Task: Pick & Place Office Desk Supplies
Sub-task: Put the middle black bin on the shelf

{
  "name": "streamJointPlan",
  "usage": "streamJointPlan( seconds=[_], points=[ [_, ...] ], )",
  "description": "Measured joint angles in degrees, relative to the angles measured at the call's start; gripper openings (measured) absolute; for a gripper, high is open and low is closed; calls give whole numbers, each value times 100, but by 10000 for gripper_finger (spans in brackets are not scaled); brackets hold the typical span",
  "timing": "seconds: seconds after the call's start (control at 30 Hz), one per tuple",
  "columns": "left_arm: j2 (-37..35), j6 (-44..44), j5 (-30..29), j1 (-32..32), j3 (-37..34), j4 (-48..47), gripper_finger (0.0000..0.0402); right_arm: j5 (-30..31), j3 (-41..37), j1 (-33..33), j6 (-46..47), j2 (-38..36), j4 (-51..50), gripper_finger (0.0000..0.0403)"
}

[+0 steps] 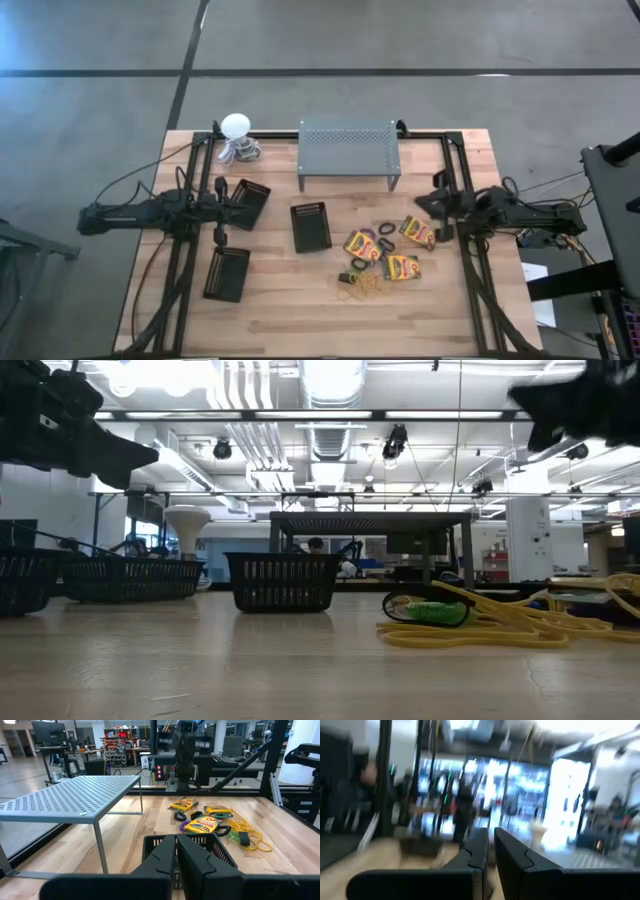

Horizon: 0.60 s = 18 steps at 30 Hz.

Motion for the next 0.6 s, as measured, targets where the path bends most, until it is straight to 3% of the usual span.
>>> streamJointPlan(
  seconds=[0.17,0.27,0.6],
  points=[
    [0,0,1,0,0,0,26,-427,8,-2,734,258,973,27],
    [0,0,0,0,2,0,26,-1019,57,2,1060,894,1267,27],
    [7,7,2,0,2,2,26,-1212,1521,156,952,4684,1100,35]
  ],
)
